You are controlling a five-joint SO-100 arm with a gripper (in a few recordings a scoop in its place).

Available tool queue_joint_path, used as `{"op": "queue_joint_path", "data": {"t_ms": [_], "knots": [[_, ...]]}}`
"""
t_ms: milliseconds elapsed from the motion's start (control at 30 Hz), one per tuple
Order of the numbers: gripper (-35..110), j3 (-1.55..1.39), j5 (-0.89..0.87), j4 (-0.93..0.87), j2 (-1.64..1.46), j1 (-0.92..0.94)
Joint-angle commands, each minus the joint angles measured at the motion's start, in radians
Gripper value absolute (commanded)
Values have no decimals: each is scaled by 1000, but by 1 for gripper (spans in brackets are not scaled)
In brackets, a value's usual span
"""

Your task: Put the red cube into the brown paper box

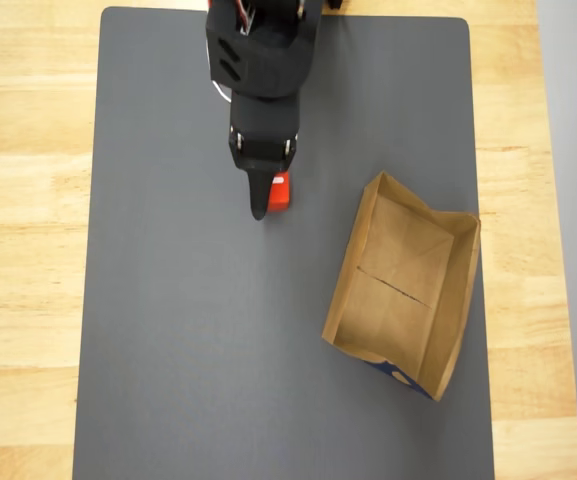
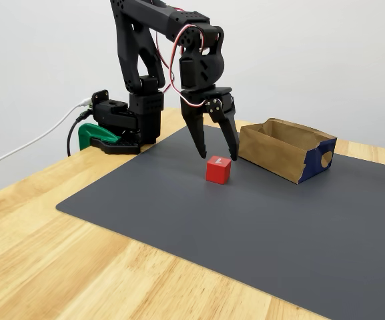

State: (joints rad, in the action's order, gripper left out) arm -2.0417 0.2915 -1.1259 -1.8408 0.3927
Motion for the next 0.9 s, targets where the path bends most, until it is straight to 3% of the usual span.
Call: {"op": "queue_joint_path", "data": {"t_ms": [0, 867], "knots": [[30, 20, 31, -9, 14, -20], [30, 117, 78, -66, 186, -40]]}}
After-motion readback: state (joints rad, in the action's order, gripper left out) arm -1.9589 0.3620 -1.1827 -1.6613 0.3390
